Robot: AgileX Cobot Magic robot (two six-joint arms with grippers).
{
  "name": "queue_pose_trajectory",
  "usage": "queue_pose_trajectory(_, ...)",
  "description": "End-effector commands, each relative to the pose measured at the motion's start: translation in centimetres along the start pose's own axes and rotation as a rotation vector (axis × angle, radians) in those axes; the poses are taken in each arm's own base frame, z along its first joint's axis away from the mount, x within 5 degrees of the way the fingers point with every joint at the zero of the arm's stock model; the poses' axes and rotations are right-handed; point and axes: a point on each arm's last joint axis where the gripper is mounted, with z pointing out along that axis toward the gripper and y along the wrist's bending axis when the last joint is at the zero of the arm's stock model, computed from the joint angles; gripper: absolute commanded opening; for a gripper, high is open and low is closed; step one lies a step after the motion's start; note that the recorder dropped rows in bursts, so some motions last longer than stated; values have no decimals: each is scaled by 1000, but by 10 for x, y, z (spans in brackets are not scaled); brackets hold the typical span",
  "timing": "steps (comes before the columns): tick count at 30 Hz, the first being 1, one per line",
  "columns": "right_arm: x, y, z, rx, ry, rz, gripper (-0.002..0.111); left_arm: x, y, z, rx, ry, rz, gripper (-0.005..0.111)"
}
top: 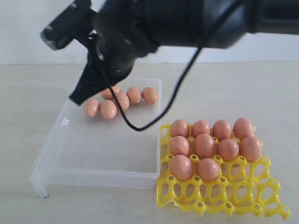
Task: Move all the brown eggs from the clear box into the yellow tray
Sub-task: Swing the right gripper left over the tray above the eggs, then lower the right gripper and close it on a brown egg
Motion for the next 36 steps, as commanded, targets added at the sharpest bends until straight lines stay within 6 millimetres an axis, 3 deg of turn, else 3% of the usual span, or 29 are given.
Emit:
queue_pose_trajectory(1,-28,-1,21,-51,51,22,3,0,0,0,4,5,-14,-4)
queue_pose_trajectory(5,-36,-15,45,-146,122,246,24,0,0,0,4,5,-14,-4)
queue_pose_trajectory(9,-26,-34,74,-219,183,389,51,0,0,0,4,5,-14,-4)
queue_pose_trajectory(11,-17,-43,86,-204,211,428,59,0,0,0,4,5,-14,-4)
queue_pose_trajectory(23,-7,-42,104,-210,250,471,59,0,0,0,4,5,-14,-4)
queue_pose_trajectory(36,7,-30,159,-170,160,484,59,0,0,0,4,5,-14,-4)
